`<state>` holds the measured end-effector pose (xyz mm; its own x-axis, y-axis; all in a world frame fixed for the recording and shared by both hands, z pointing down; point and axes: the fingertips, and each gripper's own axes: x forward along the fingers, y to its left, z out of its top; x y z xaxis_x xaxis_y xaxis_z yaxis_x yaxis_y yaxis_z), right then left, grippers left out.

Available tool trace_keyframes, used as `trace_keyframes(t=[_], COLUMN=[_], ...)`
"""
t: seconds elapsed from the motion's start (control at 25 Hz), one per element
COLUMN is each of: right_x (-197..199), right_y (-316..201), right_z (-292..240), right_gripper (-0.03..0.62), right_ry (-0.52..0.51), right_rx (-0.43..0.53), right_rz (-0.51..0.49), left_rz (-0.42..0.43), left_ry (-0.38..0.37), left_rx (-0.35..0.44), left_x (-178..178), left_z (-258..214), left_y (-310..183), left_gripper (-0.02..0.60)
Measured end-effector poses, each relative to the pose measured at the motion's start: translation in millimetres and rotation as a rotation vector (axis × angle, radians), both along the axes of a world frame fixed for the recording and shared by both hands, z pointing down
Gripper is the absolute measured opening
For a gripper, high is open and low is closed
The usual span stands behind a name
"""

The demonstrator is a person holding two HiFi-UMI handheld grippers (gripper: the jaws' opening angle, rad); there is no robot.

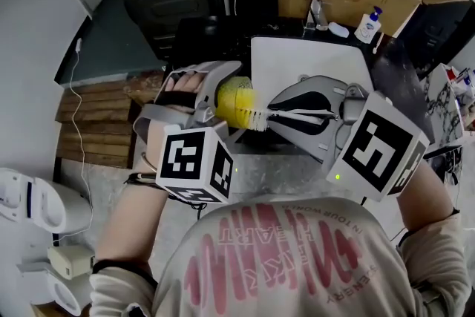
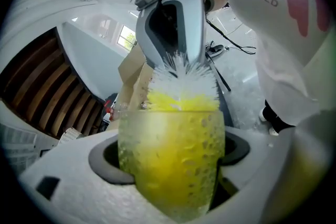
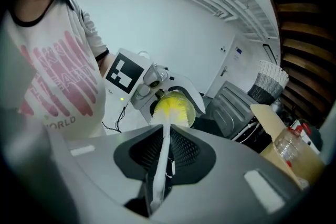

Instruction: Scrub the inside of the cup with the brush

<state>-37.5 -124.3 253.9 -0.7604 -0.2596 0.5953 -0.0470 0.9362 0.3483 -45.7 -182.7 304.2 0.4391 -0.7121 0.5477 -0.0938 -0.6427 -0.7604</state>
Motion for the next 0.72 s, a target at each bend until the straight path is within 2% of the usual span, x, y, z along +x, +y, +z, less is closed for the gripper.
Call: trace_keyframes(t=[0.4, 0.72], right_x=[-4, 10], right_y=[-3, -5], right_z=[8, 4], right_gripper=[0.054, 0.054], right_ry=[0.042, 0.066], right_rx=[0.033, 0.045], right_rz=[0.002, 0.021], left_rz=[0.024, -0.018], left_ry=[-0.017, -0.039], left_rx=[0.0, -0.023], left_x=[14, -7], left_z=[8, 16], left_y=[1, -8], left_gripper=[0.428, 0.428])
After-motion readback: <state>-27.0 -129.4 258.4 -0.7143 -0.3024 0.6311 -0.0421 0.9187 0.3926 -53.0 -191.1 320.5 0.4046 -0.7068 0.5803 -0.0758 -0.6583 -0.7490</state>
